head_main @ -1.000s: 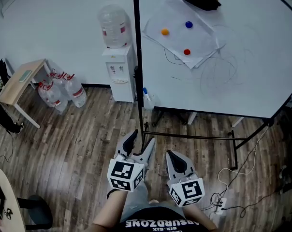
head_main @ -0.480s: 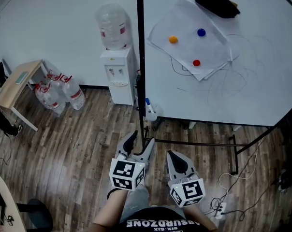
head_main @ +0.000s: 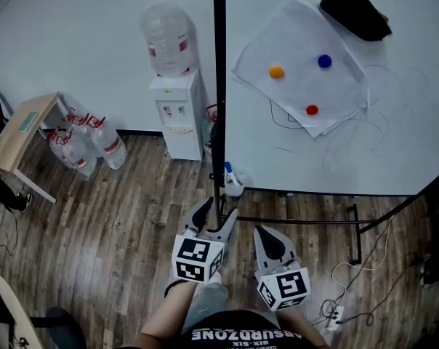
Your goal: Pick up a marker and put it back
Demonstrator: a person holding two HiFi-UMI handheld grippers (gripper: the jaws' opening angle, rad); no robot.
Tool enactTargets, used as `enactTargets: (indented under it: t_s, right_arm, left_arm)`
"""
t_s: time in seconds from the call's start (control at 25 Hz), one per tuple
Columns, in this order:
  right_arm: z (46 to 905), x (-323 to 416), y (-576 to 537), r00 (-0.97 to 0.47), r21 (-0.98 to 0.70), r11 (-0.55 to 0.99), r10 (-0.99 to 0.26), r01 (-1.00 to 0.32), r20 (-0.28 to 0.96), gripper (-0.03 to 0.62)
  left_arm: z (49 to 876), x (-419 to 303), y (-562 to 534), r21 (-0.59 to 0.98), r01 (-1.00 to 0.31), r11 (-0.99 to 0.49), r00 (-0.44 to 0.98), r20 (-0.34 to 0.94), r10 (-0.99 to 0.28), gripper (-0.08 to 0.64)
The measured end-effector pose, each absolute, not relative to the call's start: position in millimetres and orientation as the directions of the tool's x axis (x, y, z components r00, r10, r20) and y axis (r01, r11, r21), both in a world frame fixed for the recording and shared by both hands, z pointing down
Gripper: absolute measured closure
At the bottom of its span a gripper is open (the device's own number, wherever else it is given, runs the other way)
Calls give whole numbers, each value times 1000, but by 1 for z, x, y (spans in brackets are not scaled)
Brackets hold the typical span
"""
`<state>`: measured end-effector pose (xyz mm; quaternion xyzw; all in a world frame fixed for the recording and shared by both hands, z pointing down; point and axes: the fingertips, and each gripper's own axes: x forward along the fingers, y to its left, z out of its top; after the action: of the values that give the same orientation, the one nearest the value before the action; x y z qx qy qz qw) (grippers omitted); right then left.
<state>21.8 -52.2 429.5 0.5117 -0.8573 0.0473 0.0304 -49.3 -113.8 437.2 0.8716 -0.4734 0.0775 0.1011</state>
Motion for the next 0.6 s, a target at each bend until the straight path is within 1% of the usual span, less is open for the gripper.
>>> enactTargets:
  t_s: [0.36,0.6]
  right_arm:
    - [432,7,-101,-424,-51,421,-898,-906,116,594]
    - [435,9,-124,-358,-61,353,-927,-934,114,594]
  left_arm:
    - [458,-51,-164,122,-795,-594,601,282,-748,325]
    - [475,-49,-189,137,-756,-640,645,316,-696,325]
